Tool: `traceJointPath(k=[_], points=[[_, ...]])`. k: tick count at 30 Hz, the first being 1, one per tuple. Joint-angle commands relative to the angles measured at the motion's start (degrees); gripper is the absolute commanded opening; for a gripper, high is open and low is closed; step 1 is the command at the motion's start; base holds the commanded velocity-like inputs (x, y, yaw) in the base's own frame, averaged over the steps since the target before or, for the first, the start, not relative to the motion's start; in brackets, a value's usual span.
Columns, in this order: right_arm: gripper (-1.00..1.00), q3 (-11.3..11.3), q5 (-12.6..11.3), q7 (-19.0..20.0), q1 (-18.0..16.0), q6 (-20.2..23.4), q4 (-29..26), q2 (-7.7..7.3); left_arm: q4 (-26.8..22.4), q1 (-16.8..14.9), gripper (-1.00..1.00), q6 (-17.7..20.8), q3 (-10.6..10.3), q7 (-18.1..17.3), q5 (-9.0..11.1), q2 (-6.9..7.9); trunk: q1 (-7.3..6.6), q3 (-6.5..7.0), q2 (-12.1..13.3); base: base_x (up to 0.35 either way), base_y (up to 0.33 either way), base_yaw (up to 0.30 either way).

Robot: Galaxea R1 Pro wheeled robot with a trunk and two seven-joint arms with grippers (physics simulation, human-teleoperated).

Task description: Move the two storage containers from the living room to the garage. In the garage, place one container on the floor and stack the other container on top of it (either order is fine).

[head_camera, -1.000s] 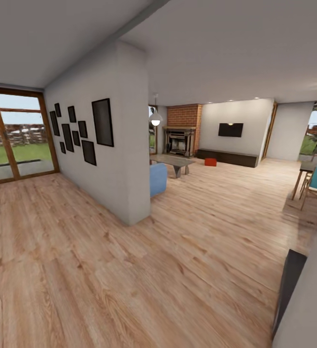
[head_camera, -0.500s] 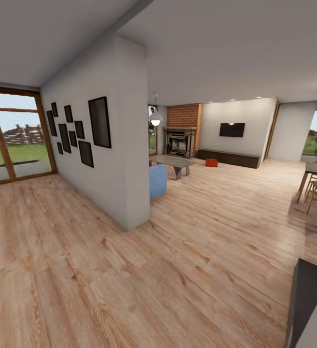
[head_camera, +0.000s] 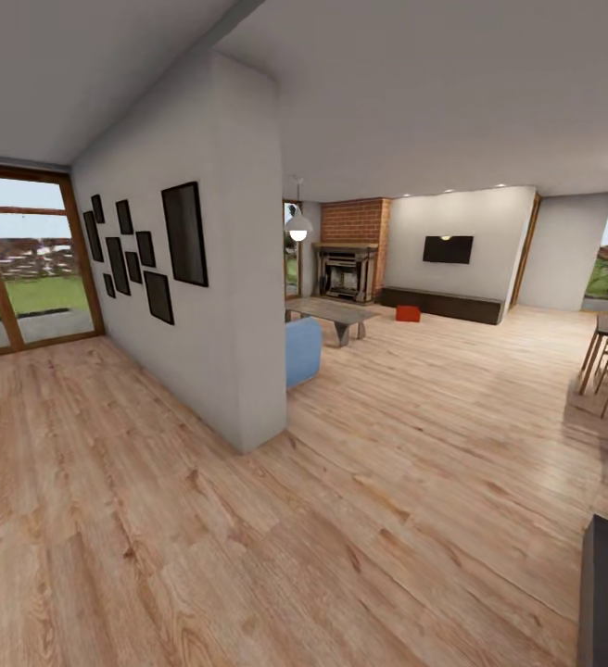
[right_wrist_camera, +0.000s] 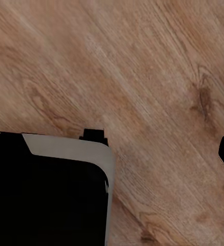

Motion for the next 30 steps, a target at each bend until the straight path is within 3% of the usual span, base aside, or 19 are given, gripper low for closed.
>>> traceJointPath(k=[1,10,30], points=[[1.0,0.5,-0.4,-0.1,-0.1,-0.3,0.2,0.02,0.0,0.0,1.0,-0.1,-0.5,0.0,0.5,0.0,0.04,-0.08,0.0,0.322,0.0,0.0],[1.0,0.6,-0.3,0.3,-0.1,-0.3,0.1,0.02,0.0,0.0,1.0,-0.1,-0.5,0.0,0.5,-0.04,0.04,-0.08,0.0,0.322,0.0,-0.067],[1.0,0.6,-0.3,0.4,-0.1,-0.1,0.1,0.02,0.0,0.0,1.0,-0.1,-0.5,0.0,0.5,-0.05,0.04,-0.08,0.0,0.322,0.0,-0.267]])
